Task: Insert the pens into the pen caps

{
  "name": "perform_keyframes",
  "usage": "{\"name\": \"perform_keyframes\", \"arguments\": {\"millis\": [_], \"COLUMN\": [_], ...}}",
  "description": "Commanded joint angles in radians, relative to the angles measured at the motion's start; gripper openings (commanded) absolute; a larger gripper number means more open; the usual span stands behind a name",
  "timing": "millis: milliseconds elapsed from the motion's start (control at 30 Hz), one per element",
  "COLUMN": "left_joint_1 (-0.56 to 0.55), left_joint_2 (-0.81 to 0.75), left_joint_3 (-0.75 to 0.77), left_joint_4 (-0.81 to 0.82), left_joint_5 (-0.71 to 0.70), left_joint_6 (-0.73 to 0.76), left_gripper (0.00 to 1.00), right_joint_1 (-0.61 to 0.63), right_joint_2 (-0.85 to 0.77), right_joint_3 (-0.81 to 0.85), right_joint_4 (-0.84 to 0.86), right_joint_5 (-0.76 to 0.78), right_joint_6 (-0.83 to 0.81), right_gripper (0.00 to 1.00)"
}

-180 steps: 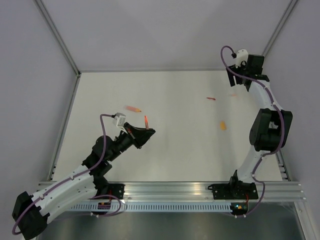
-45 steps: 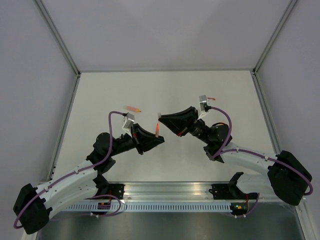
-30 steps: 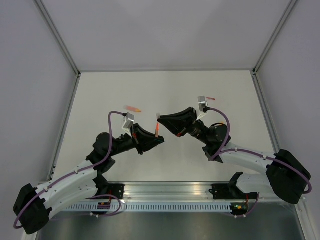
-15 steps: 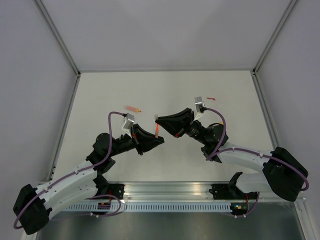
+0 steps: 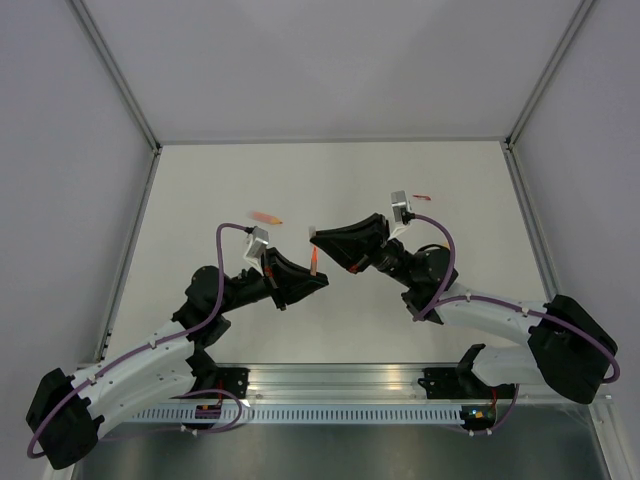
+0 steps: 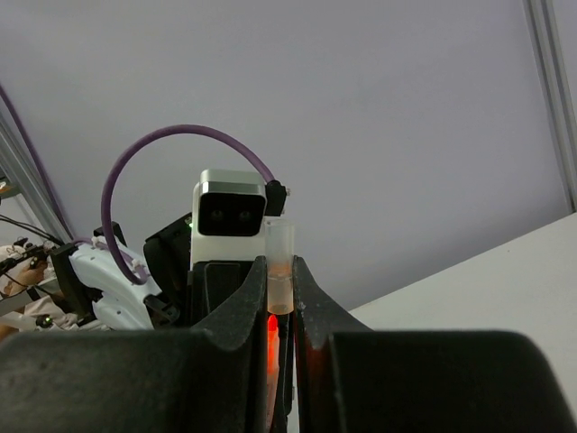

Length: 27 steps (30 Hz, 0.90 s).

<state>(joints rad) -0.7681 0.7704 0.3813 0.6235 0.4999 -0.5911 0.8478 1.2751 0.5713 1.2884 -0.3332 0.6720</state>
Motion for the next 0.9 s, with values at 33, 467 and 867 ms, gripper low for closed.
{"name": "perform_keyframes", "arguments": {"millis": [33,467,867], "left_joint_1": [-0.002,0.000,0.000], "left_joint_2": [-0.011,-0.016,-0.025], "left_joint_3": [0.002,0.001,-0.001], "left_joint_4": [0.035,0.032,0.027], "left_joint_5": [0.003,-0.004,-0.014], "left_joint_6": [0.005,0.008,0.008], "left_gripper": [0.02,0.02,0.02], "right_joint_1": [0.007,0.007,0.010], "right_joint_2": [-0.040,-0.037,-0.002], "right_joint_3": [0.048,0.009,-0.025], "right_joint_4": [0.048,0.057,0.130], "right_joint_5": [-0.004,-0.015,-0.038], "right_joint_6": [-0.026,-0.023,0.014], "right_gripper": [0.00,0.00,0.00]}}
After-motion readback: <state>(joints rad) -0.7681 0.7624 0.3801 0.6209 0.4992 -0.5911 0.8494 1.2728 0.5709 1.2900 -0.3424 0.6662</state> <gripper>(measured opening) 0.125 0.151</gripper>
